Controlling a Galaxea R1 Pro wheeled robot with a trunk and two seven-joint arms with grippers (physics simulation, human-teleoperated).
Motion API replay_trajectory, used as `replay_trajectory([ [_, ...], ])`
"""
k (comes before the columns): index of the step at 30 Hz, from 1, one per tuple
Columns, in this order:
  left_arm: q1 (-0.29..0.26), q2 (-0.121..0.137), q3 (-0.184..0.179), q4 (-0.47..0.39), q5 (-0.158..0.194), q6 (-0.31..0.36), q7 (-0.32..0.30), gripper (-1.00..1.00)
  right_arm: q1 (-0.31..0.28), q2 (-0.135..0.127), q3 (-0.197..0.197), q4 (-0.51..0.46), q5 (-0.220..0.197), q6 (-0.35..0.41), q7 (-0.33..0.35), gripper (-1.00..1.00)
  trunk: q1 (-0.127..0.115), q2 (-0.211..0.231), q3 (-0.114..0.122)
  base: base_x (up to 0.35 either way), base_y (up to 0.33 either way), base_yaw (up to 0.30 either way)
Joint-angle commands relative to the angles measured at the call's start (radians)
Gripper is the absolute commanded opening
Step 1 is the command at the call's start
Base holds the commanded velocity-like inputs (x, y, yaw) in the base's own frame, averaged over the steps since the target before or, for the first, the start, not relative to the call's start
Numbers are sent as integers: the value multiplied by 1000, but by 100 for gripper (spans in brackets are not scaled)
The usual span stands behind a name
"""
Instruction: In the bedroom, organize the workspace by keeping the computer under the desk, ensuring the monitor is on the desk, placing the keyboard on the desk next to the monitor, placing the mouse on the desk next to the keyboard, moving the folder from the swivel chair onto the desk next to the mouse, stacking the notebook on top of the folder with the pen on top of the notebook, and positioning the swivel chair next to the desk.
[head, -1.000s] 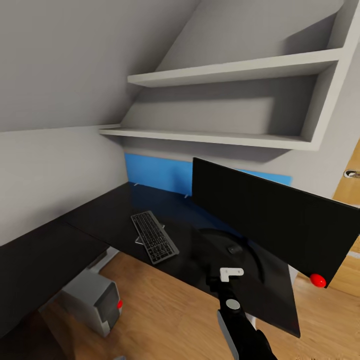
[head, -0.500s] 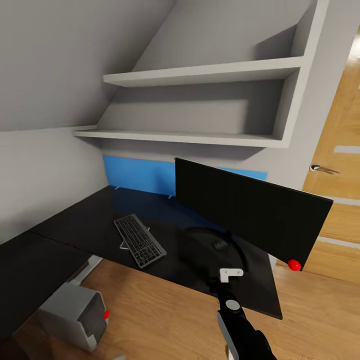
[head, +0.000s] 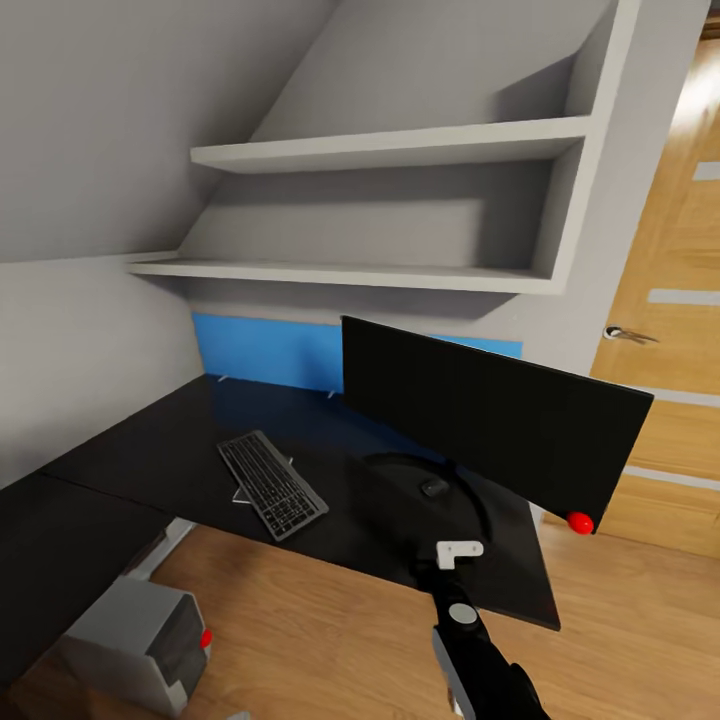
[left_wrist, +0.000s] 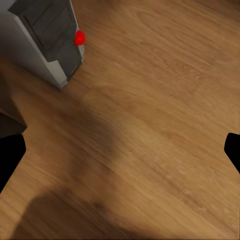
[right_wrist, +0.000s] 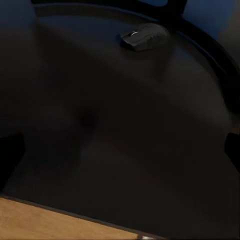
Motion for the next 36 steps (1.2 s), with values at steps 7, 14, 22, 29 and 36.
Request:
replay_trajectory([
  [7,-1,1,-9,0,7,-4,7,100,-1,0,2,-2,10,7,-5,100,0,-1,-1,61,115,-1],
  [14,-1,1,-9,0,7,-3,7,100,-1,0,2,-2,10,8,-5,100,0,-1,-1,137,64,0],
  [22,-1,0,-10,0,7,-2,7,100,-1,0,2,-4,10,7,-6,100,0,-1,-1,138,5,0],
  [29,-1,4,-6,0,11,-1,-2,100,-1,0,0,-4,10,7,-5,100,0,-1,-1,66,0,0],
  [36,-1,6,1,0,15,19,-25,100,-1,0,-1,-4,11,7,-7,100,0,-1,-1,4,0,0],
])
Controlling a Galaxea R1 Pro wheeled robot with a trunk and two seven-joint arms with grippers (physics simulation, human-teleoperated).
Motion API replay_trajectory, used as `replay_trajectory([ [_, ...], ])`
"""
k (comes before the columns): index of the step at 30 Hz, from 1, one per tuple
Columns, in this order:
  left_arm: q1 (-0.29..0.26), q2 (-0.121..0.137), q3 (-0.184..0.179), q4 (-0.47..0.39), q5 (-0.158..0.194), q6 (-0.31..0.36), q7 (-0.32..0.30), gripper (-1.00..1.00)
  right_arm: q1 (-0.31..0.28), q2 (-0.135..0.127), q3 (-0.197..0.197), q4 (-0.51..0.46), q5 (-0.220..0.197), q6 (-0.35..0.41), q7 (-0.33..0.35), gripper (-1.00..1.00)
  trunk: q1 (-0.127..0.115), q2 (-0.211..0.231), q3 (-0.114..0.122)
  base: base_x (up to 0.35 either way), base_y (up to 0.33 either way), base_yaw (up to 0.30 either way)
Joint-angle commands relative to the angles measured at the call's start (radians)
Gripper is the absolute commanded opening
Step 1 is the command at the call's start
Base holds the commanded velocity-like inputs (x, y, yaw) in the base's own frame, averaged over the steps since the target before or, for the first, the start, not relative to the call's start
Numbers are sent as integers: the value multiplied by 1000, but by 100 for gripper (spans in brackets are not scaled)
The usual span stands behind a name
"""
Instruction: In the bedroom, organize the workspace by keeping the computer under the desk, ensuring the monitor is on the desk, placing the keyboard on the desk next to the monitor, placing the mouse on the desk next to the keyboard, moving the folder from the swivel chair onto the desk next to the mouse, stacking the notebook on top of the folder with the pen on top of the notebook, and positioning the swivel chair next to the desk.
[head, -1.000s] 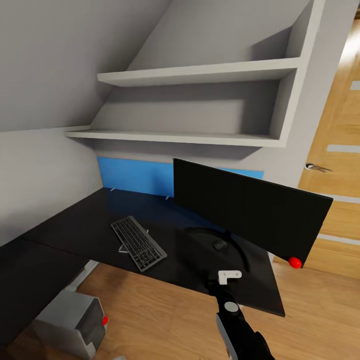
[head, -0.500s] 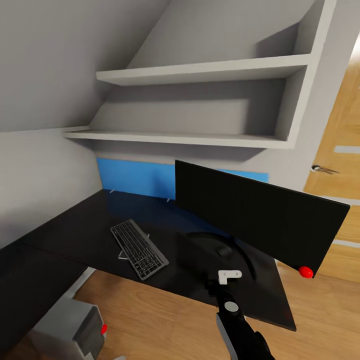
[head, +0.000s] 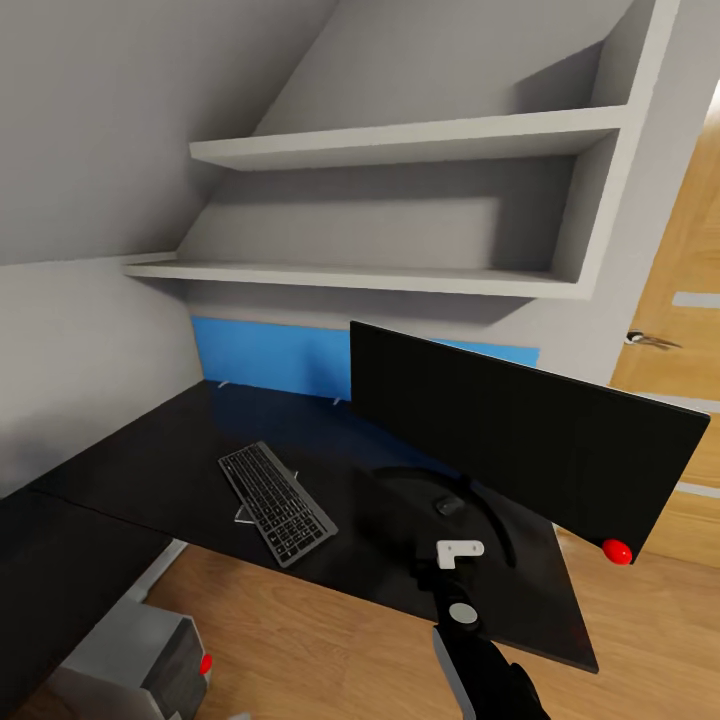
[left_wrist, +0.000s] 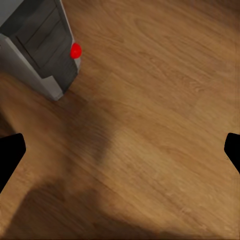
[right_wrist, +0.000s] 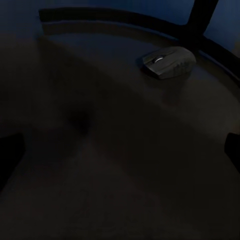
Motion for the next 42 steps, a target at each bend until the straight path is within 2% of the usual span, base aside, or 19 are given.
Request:
replay_trajectory([
  [1,-1,1,-8,1,7,-4,7,100,-1,0,2,-1,10,8,-6,100,0,-1,-1,0,0,0],
  [4,-1,3,-8,11,8,-5,7,100,-1,0,1,-1,10,8,-6,100,0,-1,-1,0,0,0],
  [10,-1,4,-8,96,7,-12,6,100,-1,0,1,-1,11,8,-6,100,0,-1,-1,0,0,0],
  [18,-1,3,-13,154,4,-67,5,100,-1,0,0,0,12,8,-6,100,0,-1,-1,0,0,0],
  [26,-1,2,-13,157,4,-71,5,100,-1,0,0,1,12,7,-6,100,0,-1,-1,0,0,0],
  [32,-1,1,-14,157,4,-72,5,100,-1,0,1,5,14,-37,-6,100,0,-1,-1,29,0,0],
  [42,-1,1,-13,157,4,-72,5,100,-1,0,3,45,16,-61,-10,100,0,-1,-1,264,0,0],
])
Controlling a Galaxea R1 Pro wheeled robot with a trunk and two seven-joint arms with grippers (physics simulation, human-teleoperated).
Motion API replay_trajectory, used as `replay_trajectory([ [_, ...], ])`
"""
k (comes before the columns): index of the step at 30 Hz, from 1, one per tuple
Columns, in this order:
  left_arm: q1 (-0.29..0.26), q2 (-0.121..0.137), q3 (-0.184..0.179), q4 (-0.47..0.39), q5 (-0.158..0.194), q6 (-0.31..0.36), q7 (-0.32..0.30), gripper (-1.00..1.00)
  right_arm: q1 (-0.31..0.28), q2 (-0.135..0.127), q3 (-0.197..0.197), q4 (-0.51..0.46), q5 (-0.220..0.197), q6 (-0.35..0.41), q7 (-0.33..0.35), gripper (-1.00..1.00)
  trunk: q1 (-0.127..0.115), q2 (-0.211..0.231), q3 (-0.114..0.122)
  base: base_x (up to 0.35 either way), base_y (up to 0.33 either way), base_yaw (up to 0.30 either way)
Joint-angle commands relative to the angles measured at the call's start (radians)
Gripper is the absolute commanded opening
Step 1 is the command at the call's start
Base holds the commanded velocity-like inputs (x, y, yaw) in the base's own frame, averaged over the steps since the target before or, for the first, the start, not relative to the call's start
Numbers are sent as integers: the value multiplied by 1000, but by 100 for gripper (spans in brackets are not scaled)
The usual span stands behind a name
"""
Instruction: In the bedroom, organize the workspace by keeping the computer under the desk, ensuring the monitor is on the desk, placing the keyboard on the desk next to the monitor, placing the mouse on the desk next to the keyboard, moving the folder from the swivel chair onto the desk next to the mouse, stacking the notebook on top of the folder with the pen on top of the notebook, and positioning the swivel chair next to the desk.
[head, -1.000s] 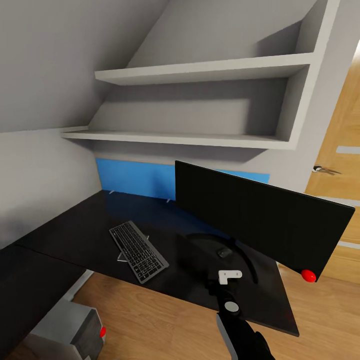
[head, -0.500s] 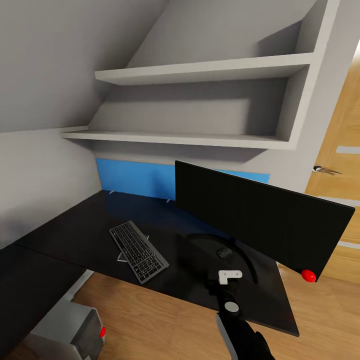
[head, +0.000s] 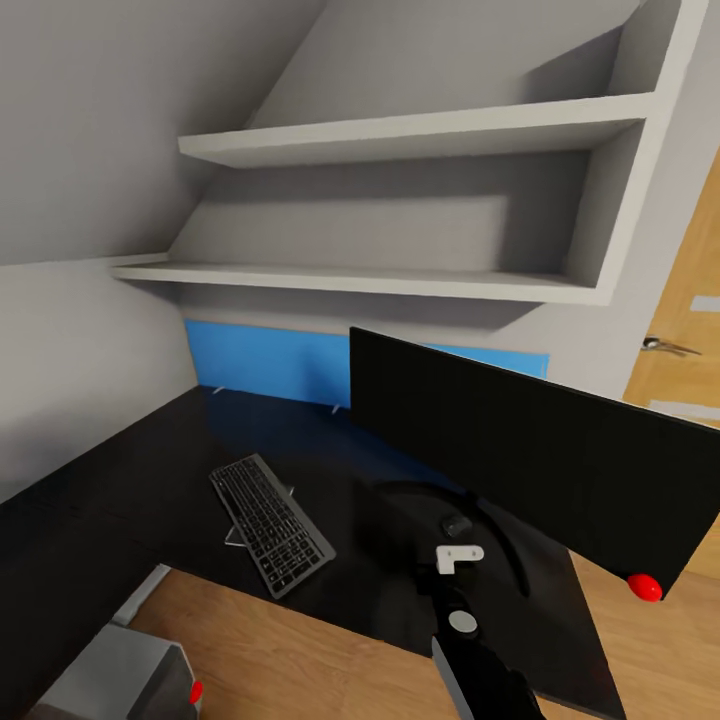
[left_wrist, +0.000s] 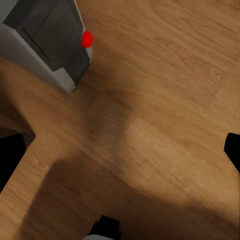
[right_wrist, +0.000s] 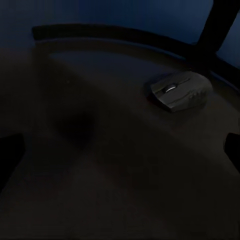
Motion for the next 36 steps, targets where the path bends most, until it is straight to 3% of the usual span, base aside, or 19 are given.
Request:
replay_trajectory([
  [1,-1,0,-8,0,6,-3,7,100,-1,0,1,1,10,1,-6,100,1,-1,-1,236,0,0],
  [30,-1,-7,-1,-6,10,-3,10,100,-1,0,1,5,9,-78,-4,100,1,-1,-1,25,0,0],
  [36,-1,-7,-1,-6,10,-3,10,100,-1,0,1,5,7,-79,-2,100,24,-43,-20,0,0,0],
])
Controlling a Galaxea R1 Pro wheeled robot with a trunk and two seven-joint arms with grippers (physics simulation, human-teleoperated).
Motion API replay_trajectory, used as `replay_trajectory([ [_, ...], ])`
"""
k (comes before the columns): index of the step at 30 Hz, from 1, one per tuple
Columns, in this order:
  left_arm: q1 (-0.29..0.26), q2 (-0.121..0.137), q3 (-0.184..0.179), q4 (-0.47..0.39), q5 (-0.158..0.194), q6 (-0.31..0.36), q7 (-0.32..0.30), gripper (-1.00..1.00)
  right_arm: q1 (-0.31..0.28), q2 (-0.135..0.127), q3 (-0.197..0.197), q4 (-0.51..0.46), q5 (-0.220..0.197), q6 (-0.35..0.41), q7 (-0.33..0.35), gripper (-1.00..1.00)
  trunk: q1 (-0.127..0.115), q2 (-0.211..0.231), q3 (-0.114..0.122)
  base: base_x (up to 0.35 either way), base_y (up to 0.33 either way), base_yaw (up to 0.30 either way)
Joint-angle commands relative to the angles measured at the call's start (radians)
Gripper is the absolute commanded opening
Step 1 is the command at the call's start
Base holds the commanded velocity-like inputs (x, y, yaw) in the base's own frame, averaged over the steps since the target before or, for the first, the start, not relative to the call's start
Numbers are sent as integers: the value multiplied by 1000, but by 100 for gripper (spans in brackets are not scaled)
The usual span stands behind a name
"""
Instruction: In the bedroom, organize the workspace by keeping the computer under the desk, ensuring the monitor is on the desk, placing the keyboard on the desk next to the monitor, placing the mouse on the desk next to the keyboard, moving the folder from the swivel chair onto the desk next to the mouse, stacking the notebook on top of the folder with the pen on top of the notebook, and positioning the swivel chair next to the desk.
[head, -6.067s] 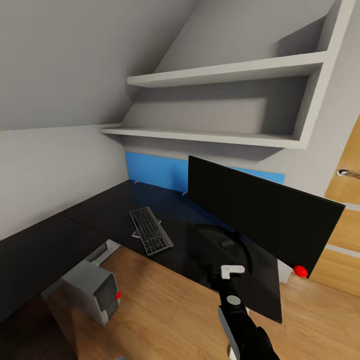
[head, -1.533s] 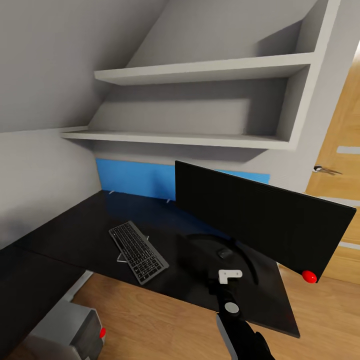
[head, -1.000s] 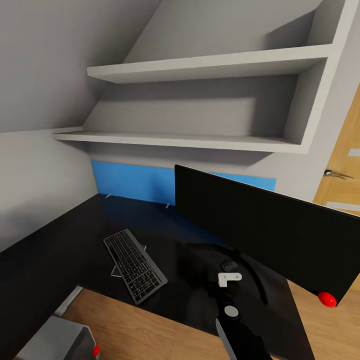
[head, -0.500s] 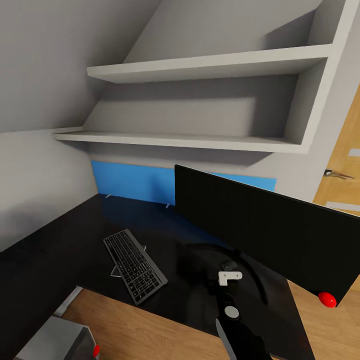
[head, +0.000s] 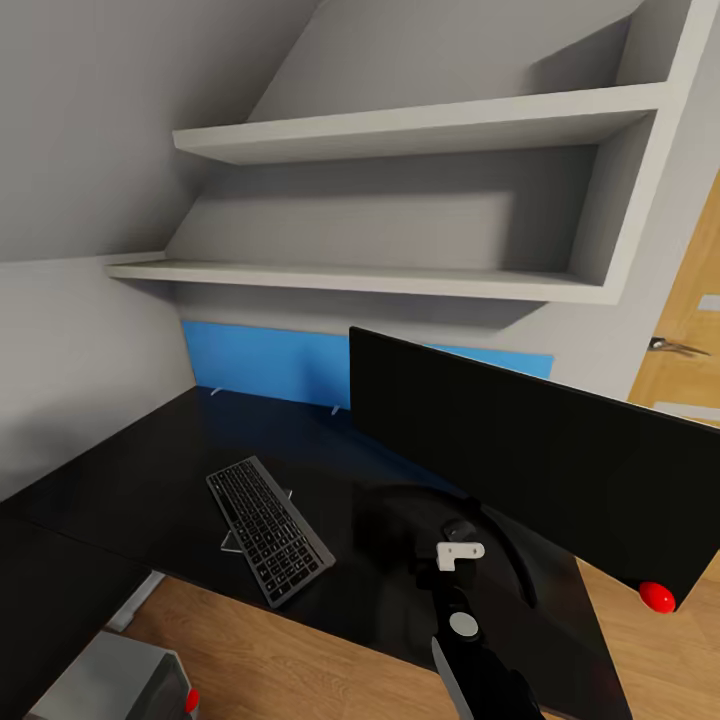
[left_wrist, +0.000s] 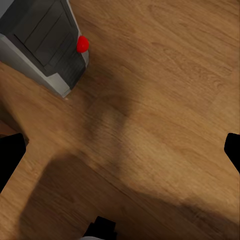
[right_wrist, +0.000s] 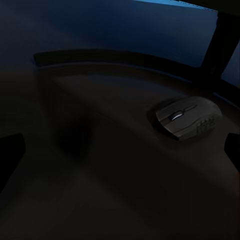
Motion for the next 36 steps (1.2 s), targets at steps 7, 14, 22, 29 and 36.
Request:
replay_trajectory([
  [7,-1,0,-9,0,7,-2,7,100,-1,0,2,1,11,1,-7,100,27,-50,-23,0,0,0],
  [14,-1,0,-9,0,7,-2,7,100,-1,0,2,1,10,1,-7,100,54,-99,-45,0,0,0],
  [22,-1,0,-9,0,7,-2,7,100,-1,0,0,1,10,6,-9,100,54,-99,-45,0,0,0],
  [29,-1,0,-11,0,7,0,7,100,-1,0,-4,1,7,43,-14,100,69,-127,-58,0,0,0],
  [36,-1,0,-12,0,6,0,7,100,-1,0,-6,0,-2,112,-15,100,96,-176,-80,0,0,0],
])
